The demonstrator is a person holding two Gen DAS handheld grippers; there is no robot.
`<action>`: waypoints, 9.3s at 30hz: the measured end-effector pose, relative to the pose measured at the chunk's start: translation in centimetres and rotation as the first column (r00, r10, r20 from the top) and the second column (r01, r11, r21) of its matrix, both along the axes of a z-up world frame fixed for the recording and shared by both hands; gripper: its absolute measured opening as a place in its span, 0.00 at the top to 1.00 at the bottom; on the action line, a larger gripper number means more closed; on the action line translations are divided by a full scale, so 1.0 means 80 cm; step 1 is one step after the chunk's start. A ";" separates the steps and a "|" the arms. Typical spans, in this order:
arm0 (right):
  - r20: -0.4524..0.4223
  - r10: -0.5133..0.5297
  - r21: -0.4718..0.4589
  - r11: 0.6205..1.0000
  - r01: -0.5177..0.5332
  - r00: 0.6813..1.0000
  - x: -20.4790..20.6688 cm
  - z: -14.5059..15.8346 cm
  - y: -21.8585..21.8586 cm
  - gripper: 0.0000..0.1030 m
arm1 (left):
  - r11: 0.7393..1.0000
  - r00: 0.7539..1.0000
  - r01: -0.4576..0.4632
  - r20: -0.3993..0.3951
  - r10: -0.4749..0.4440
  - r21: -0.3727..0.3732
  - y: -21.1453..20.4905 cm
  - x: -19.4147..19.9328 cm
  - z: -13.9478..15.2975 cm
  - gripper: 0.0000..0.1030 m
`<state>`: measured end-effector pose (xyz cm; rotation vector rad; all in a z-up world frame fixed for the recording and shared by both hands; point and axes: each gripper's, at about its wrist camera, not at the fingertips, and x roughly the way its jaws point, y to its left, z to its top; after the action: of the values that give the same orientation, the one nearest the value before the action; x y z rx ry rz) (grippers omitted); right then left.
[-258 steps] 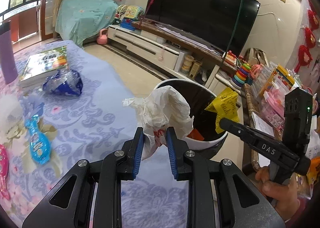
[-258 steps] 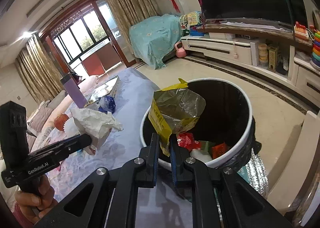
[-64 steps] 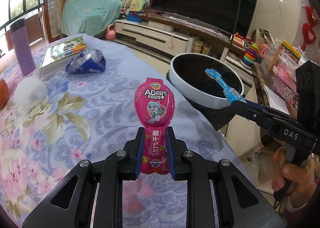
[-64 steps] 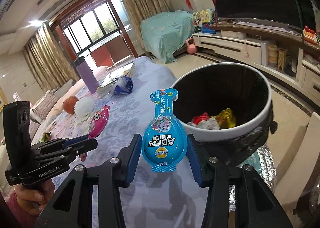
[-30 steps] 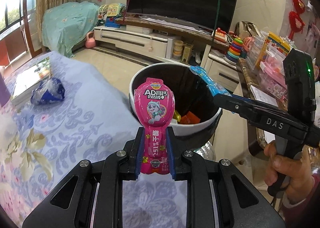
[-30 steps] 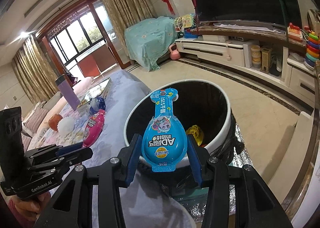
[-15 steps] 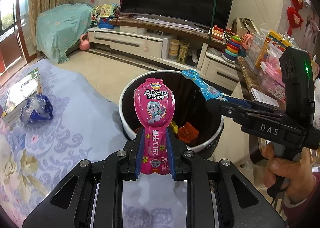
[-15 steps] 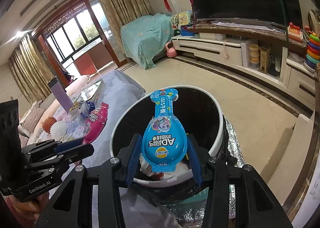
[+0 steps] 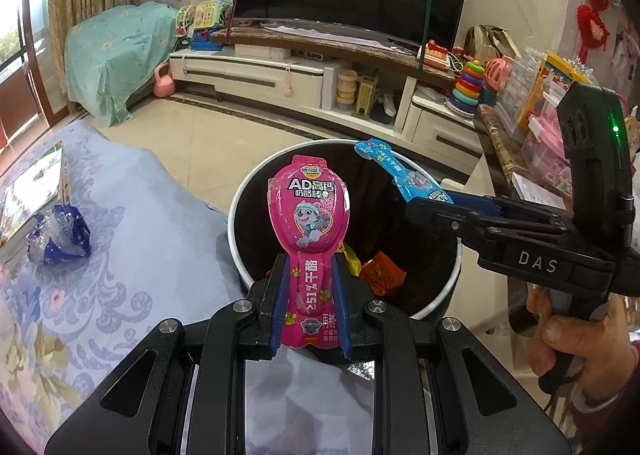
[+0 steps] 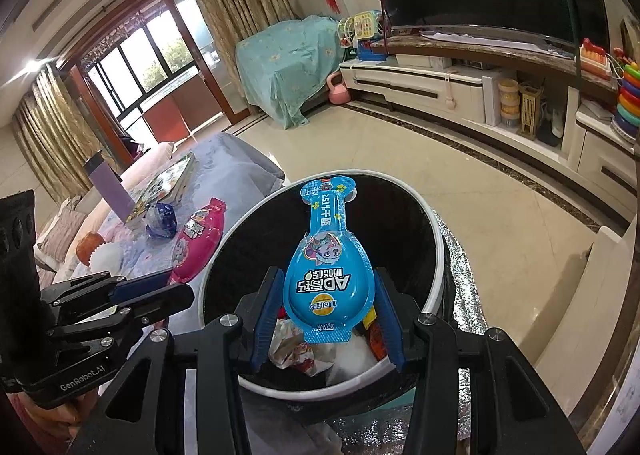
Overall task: Collect trash
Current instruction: 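Carry the pink and blue candy bottles over the trash bin, then open both tools to drop the candy bottles into the bin, then move both open tools back over the foam net and blue wrapper, then grasp the white foam net with the left tool while the right tool grasps the blue plastic wrapper, then carry the foam net and blue wrapper over the trash bin, then hold the foam net and blue wrapper above the bin opening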
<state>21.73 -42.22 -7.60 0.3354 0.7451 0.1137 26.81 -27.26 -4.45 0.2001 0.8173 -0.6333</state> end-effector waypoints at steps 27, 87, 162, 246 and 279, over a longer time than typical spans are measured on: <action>0.037 -0.045 0.086 0.995 0.041 0.998 -0.014 0.015 -0.006 0.08 | 0.994 0.996 -0.086 -0.025 0.084 -0.061 0.052 -0.010 -0.003 0.40; 0.008 0.370 -0.026 0.929 -0.370 0.929 0.122 -0.017 0.300 0.03 | 0.751 0.767 -0.642 -0.127 0.629 -0.156 0.408 0.024 -0.016 0.27; 0.135 0.151 0.072 0.984 -0.162 0.979 -0.063 0.021 0.154 0.53 | 0.904 0.930 -0.367 -0.090 0.355 -0.219 0.264 -0.083 -0.002 0.82; 0.083 -0.044 -0.010 0.999 0.045 0.996 -0.030 0.027 0.021 0.53 | 0.989 0.996 -0.082 0.009 0.084 -0.121 0.040 -0.018 0.032 0.82; 0.103 -0.020 -0.008 1.000 0.021 0.994 -0.045 0.040 0.032 0.53 | 0.988 0.997 -0.077 0.010 0.079 -0.135 0.058 -0.043 0.036 0.82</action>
<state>18.11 -39.70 -4.38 0.3261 0.6400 0.1075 23.38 -22.61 -1.55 0.0499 0.7613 -0.6100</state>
